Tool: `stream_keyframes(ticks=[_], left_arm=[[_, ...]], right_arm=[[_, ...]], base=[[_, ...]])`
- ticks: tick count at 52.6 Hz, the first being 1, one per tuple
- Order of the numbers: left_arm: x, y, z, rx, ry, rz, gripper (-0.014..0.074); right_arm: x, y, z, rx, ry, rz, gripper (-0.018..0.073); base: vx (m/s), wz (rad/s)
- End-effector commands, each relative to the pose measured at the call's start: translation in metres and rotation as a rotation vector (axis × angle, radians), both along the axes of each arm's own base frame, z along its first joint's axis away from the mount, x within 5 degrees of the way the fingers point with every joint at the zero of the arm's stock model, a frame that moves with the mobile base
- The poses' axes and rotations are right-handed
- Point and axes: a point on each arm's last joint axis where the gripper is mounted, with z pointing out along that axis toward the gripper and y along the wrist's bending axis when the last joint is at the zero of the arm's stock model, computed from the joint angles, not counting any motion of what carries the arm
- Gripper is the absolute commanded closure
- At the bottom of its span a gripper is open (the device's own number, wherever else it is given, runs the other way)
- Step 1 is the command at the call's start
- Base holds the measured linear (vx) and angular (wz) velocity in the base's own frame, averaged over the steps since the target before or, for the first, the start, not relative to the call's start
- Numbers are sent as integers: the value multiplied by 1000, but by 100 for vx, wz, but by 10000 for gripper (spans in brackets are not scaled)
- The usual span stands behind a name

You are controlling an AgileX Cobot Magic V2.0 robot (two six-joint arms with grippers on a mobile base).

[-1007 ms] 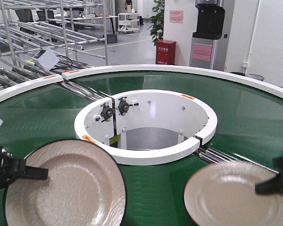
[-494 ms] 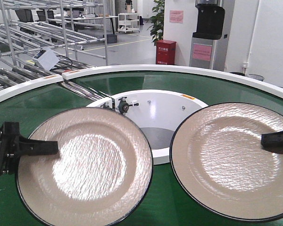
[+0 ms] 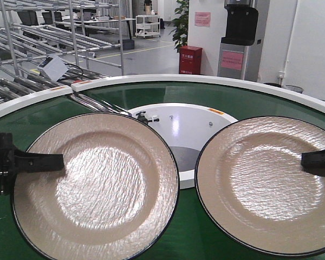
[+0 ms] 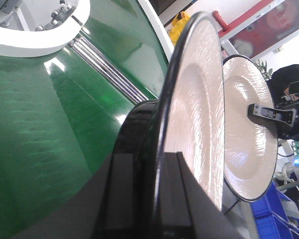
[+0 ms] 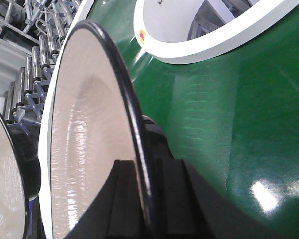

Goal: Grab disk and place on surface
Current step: 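Hold both plates upright while the base drives to the steel table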

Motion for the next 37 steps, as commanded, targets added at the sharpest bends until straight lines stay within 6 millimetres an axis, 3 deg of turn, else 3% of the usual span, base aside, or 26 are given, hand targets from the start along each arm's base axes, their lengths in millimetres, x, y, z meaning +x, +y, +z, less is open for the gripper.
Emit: stream_keyframes(ticks=[1, 37], left_arm=[[-8, -3, 29, -141, -73, 13, 601], [-8, -3, 29, -141, -73, 13, 601]], right_arm=[[-11, 10, 28, 94, -98, 32, 568], [-11, 10, 28, 94, -98, 32, 568]], base=[[0, 0], [0, 0]])
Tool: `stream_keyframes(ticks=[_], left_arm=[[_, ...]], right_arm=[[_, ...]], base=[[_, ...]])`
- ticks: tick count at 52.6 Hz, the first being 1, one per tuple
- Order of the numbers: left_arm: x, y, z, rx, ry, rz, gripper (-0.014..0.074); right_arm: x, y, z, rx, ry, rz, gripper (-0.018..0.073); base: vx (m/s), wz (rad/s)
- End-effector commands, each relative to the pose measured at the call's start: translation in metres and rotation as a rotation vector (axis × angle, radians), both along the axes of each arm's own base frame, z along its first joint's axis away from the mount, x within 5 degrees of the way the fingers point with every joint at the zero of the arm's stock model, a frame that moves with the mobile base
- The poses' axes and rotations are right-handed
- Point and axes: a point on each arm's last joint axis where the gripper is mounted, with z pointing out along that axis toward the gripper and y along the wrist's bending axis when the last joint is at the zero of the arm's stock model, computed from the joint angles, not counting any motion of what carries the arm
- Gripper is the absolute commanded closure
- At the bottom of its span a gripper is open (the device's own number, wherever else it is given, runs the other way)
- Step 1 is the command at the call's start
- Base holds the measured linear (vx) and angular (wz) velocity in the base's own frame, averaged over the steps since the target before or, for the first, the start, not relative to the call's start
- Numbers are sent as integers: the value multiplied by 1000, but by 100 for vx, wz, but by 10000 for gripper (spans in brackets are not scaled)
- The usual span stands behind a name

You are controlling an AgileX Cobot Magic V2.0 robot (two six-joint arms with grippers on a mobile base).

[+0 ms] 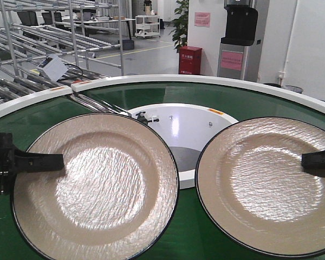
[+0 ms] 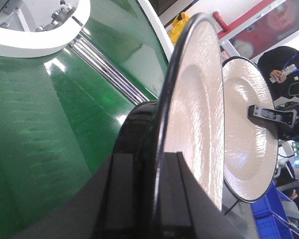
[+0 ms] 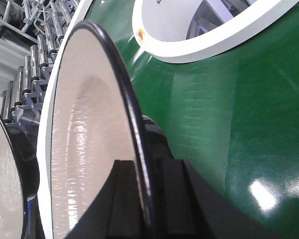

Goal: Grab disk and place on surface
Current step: 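Hold both plates upright while the base drives to the steel table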

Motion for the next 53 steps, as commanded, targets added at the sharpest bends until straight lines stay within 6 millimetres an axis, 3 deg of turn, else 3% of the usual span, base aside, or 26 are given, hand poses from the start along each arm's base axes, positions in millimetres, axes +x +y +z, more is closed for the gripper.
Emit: stream_keyframes(ticks=[1, 25, 53], left_arm=[[-8, -3, 29, -141, -73, 13, 601], [-8, -3, 29, -141, -73, 12, 601], [-8, -3, 29, -142, -72, 10, 601]], right_arm=[[-11, 10, 29, 99, -100, 32, 568], [-11, 10, 29, 99, -100, 32, 568], [-11, 10, 29, 98, -99, 31, 568]], base=[[0, -1], [-4, -13], [-13, -49]])
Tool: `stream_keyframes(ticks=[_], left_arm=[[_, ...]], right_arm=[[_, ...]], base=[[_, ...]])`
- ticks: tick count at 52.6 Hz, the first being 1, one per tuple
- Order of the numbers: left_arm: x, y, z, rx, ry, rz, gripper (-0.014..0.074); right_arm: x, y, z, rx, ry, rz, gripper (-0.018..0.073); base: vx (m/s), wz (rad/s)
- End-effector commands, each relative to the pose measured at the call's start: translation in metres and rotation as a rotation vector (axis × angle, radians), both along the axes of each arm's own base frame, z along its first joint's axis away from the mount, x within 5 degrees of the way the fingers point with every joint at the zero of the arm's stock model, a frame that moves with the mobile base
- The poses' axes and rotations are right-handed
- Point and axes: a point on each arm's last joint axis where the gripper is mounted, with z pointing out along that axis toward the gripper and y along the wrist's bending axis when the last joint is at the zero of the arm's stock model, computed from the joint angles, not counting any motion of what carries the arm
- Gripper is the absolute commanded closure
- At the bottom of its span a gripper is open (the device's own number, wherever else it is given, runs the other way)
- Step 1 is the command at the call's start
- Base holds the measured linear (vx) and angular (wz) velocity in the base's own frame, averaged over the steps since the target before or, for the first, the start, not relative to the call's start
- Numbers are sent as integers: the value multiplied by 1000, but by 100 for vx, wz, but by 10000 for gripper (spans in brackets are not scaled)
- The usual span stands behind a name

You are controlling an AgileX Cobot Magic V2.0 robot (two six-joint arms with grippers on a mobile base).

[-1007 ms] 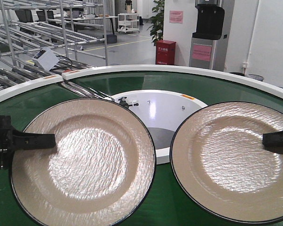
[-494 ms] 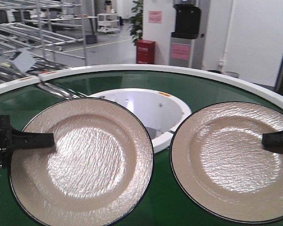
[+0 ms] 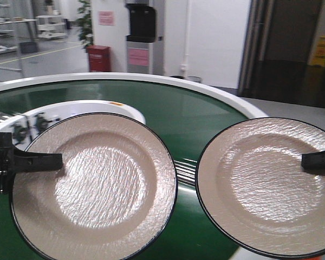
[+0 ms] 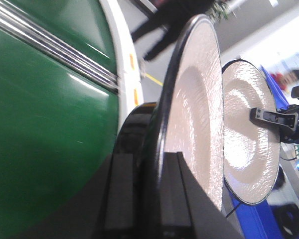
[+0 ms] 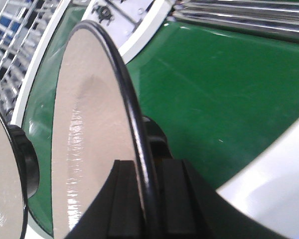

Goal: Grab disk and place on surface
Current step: 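Hold both plates upright while the base drives to the steel table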

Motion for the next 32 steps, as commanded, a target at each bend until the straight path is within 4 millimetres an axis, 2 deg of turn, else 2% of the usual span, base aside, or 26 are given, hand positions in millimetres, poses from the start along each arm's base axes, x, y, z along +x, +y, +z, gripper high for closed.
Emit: stream_keyframes(ticks=[1, 32], left_arm=[[-9, -4, 29, -143, -72, 2, 601], [-9, -4, 29, -138, -71, 1, 601]], right_arm=[[-11, 10, 29, 102, -101, 31, 568], [-12, 10, 29, 96, -101, 32, 568]], base=[[-14, -53], [-11, -44]])
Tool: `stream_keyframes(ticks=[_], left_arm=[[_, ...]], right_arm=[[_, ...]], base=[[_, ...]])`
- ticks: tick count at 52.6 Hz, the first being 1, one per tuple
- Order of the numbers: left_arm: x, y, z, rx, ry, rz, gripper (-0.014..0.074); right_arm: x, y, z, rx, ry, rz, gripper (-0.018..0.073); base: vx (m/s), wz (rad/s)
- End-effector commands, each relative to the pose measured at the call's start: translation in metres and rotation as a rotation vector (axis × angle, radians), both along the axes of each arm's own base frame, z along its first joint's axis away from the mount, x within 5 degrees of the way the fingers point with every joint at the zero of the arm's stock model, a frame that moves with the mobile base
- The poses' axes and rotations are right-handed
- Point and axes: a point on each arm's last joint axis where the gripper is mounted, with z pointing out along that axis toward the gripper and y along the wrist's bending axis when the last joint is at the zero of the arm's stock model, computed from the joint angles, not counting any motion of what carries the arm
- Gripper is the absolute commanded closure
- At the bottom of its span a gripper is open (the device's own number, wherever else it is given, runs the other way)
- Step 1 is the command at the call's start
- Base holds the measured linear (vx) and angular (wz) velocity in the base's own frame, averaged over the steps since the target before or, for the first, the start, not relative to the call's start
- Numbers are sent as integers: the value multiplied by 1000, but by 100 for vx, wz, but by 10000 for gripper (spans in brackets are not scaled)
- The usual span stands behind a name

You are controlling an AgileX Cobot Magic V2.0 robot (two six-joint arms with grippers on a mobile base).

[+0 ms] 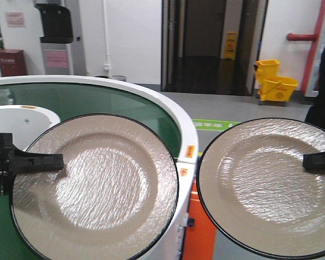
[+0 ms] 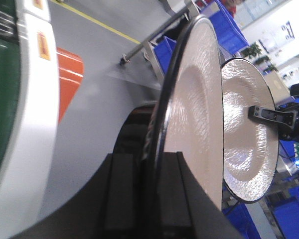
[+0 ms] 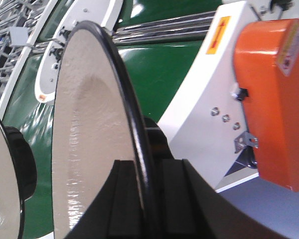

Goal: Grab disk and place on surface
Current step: 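Hold both plates upright while the base drives to the steel table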

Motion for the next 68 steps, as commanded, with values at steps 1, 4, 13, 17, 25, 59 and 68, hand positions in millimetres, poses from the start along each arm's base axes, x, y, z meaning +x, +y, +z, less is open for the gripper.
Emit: stream_keyframes(ticks=[1, 4, 13, 17, 25, 59, 68], left_arm=[[-8, -3, 29, -139, -72, 6, 601], [-8, -4, 29, -141, -71, 1, 601], [-8, -4, 29, -140, -71, 2, 601], [-8, -4, 29, -141, -71, 2, 601], [-8, -4, 29, -141, -71, 2, 601], [-8, -4, 29, -141, -71, 2, 601], [-8, -4, 29, -141, -71, 2, 601]], right_arm=[[-11, 10, 29, 102, -101, 32, 568], [-11, 10, 29, 102, -104, 26, 568], [-11, 10, 30, 102, -105, 26, 568], [-11, 10, 30, 102, -105, 26, 568], [-11, 10, 30, 102, -105, 26, 568], [-18, 13, 37, 90, -131, 29, 568], [-30, 18, 47, 73, -169, 31, 568]], base=[[-7, -32], [-7, -32], [-7, -36], [-7, -42], [-6, -47], [1, -62], [14, -35]])
